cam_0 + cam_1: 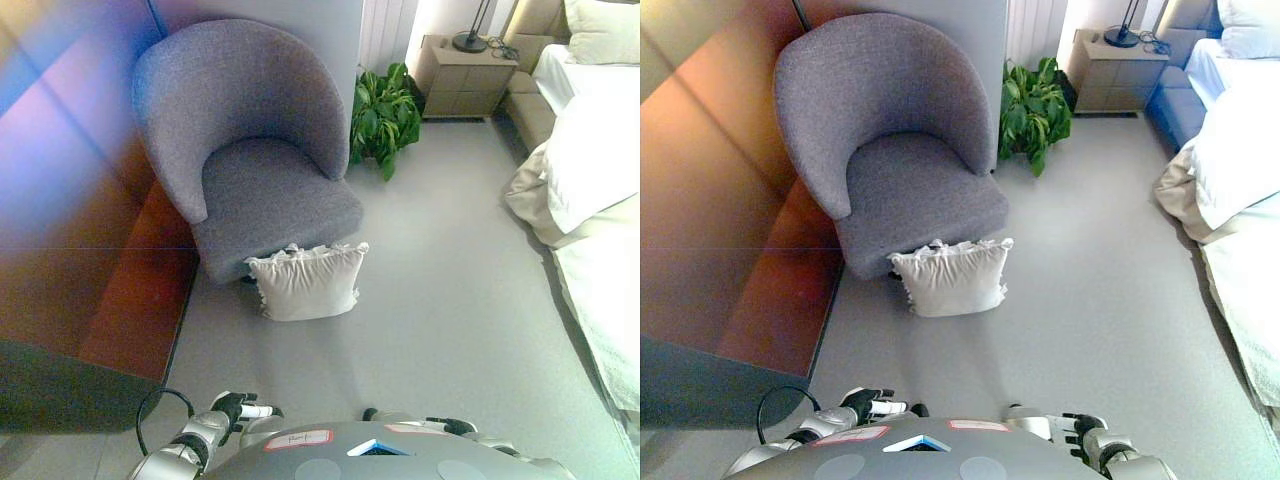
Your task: Pick up the pillow and put it on the sofa.
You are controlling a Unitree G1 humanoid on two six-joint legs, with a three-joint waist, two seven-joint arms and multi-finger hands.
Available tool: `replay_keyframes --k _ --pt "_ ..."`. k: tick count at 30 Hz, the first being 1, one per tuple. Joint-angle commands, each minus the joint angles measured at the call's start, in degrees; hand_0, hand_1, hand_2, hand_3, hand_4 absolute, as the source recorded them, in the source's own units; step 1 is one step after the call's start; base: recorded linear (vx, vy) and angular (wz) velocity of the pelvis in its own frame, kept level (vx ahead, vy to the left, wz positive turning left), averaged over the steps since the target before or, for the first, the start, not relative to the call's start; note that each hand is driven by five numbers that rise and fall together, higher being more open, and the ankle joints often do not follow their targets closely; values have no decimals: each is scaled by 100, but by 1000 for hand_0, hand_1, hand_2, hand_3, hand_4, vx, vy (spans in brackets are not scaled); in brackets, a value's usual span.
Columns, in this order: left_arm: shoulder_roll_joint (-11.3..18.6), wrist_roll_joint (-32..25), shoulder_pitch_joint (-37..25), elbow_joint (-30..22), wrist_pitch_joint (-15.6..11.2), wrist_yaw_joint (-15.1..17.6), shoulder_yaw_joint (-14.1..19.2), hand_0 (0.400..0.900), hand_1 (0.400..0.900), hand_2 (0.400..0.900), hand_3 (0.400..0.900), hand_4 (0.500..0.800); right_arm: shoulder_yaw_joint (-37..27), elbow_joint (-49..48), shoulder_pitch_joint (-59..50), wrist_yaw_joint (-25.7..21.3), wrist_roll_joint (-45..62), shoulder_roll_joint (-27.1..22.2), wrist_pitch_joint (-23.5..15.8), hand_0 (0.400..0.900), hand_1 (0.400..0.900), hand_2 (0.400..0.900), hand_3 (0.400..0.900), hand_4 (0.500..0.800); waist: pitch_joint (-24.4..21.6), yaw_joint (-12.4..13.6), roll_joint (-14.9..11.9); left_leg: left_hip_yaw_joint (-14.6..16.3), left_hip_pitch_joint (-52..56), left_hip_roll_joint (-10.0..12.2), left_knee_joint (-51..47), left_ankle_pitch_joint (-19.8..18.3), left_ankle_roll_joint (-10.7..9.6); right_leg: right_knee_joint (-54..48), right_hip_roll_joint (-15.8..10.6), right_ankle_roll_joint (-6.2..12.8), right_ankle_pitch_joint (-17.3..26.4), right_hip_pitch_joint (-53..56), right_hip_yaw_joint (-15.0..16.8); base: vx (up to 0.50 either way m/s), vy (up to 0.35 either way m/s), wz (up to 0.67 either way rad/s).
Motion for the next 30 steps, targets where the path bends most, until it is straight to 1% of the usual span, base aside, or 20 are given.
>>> replay_keyframes --k 1,3,5,7,10,14,20,22,24,27,28,30 --pt "-167 56 -243 373 46 -49 -223 900 900 900 900 800 159 282 -381 -61 -278 172 141 900 900 900 900 800 203 98 34 -247 155 -127 24 -380 191 79 -53 201 195 -146 -287 0 0 0" --pt "-162 73 -226 387 8 -7 -203 900 900 900 900 800 184 280 -374 -116 -366 178 158 900 900 900 900 800 205 98 29 -253 150 -124 24 -375 189 81 -52 199 197 -151 -280 0 0 0" --pt "-154 72 -246 399 -2 -58 -202 900 900 900 900 800 210 288 -383 -215 -464 166 137 900 900 900 900 800 210 100 23 -260 149 -132 24 -381 189 72 -48 195 199 -149 -284 0 0 0" --pt "-156 72 -251 389 21 -72 -222 900 900 900 900 800 232 280 -391 -303 -566 162 205 900 900 900 900 800 214 106 25 -254 143 -129 24 -377 190 71 -54 199 205 -154 -296 0 0 0" --pt "-153 76 -254 397 22 -98 -234 900 900 900 900 800 297 258 -405 -645 -956 156 182 900 900 900 900 800 223 109 24 -264 136 -129 24 -379 198 76 -56 198 205 -163 -290 0 0 0" --pt "-153 23 -262 388 55 -89 -257 900 900 900 900 800 439 175 -437 -868 -1209 165 243 900 900 900 900 800 243 110 19 -268 129 -124 24 -378 203 83 -55 193 208 -174 -276 0 0 0" --pt "-139 34 -292 436 66 -51 -235 900 900 900 900 800 553 147 -477 -998 -1226 194 335 900 900 900 900 800 300 104 27 -245 94 -103 24 -363 208 110 -35 172 195 -222 -280 11 -48 0" --pt "-125 27 -294 439 80 -32 -219 900 900 900 900 800 553 128 -479 -1002 -1066 197 362 900 900 900 900 800 332 84 34 -236 83 -68 24 -345 206 143 0 150 166 -246 -258 32 -109 -4" --pt "-102 9 -295 442 37 1 -198 900 900 900 900 800 540 134 -477 -1008 -940 199 398 900 900 900 900 800 365 57 44 -222 63 -15 24 -322 191 191 40 124 129 -298 -219 17 -127 -6" --pt "-100 -132 -348 393 -32 103 -194 900 900 900 900 800 537 127 -492 -1111 -833 184 510 900 900 900 900 800 448 -18 66 -211 -8 125 24 -231 135 279 169 46 60 -436 -65 -10 -159 -3" --pt "-108 -312 -420 355 -53 118 -206 900 900 900 900 800 551 110 -514 -1153 -765 159 569 900 900 900 900 800 522 -71 76 -203 -89 229 91 -164 88 361 258 -15 17 -534 64 -53 -164 9" --pt "-138 -840 -532 327 -47 105 -156 900 900 900 900 800 546 100 -550 -1200 -663 125 609 900 900 900 900 800 623 -122 60 -172 -262 375 393 -122 34 510 325 -92 -4 -691 155 -45 -178 10"
